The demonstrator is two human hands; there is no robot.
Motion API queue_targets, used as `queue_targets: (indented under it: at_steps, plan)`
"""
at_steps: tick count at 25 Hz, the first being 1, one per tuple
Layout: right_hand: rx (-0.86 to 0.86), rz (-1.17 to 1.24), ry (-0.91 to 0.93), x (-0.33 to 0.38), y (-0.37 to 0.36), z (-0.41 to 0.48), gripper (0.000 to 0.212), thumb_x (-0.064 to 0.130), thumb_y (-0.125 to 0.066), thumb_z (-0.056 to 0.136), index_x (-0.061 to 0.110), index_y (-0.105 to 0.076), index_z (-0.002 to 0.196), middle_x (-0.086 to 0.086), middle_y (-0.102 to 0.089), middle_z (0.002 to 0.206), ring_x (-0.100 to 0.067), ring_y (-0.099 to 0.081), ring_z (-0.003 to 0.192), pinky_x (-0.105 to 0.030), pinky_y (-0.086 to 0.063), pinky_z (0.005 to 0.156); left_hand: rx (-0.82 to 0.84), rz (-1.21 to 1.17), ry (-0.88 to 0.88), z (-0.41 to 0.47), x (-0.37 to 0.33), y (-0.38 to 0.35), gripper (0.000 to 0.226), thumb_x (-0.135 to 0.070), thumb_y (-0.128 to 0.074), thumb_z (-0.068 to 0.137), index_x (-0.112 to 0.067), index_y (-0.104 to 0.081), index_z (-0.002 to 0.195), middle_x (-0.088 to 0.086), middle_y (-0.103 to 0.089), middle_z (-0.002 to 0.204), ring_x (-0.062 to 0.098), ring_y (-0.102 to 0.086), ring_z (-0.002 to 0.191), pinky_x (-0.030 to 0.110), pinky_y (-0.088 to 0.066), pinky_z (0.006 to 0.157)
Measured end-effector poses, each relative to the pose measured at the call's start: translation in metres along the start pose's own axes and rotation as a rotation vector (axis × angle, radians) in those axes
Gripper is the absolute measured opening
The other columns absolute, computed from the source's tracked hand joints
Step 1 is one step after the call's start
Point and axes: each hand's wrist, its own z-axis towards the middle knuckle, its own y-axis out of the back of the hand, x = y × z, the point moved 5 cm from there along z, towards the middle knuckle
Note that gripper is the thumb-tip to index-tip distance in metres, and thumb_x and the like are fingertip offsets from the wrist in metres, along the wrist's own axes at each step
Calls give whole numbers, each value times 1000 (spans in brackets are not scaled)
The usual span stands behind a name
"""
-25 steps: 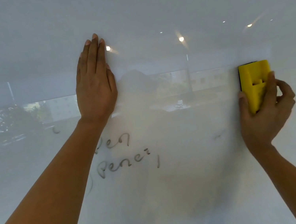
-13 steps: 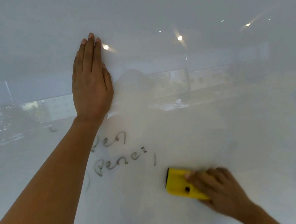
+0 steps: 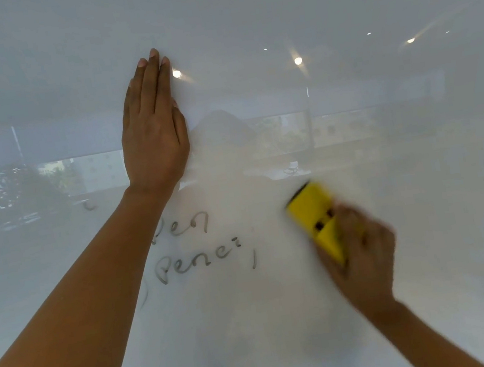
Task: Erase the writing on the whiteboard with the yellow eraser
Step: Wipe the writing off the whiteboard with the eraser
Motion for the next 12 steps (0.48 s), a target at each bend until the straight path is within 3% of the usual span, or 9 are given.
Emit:
queue_targets:
  at_steps: [3,6,8,12]
  plan:
    - [212,-12,415,27,-5,-67,45,40,-32,99,22,-29,140,0,-45,125,-29,-46,85,-38,-36,74,3,-3,1,1,1,0,45,-6,-32,99,0,-35,144,15,-35,151,26,-28,141,38,-24,117]
    - [212,-14,524,5,-2,-50,42,40,-29,100,22,-30,137,2,-44,126,-28,-45,85,-38,-35,73,11,-14,-2,1,1,0,46,-6,-32,99,1,-35,144,15,-35,151,26,-28,141,38,-24,117]
    - [93,-17,371,-21,5,-6,44,41,-38,97,17,-37,133,-6,-46,124,-32,-47,85,-39,-35,71,12,-10,0,0,1,-1,46,-6,-32,99,0,-35,144,14,-34,151,25,-27,142,38,-23,118]
    - [-169,-87,-181,-50,14,98,58,39,-56,91,7,-42,138,-20,-48,130,-37,-47,96,-41,-35,80,13,-3,-1,0,0,0,46,-5,-32,99,1,-35,144,15,-34,151,26,-28,142,38,-23,118]
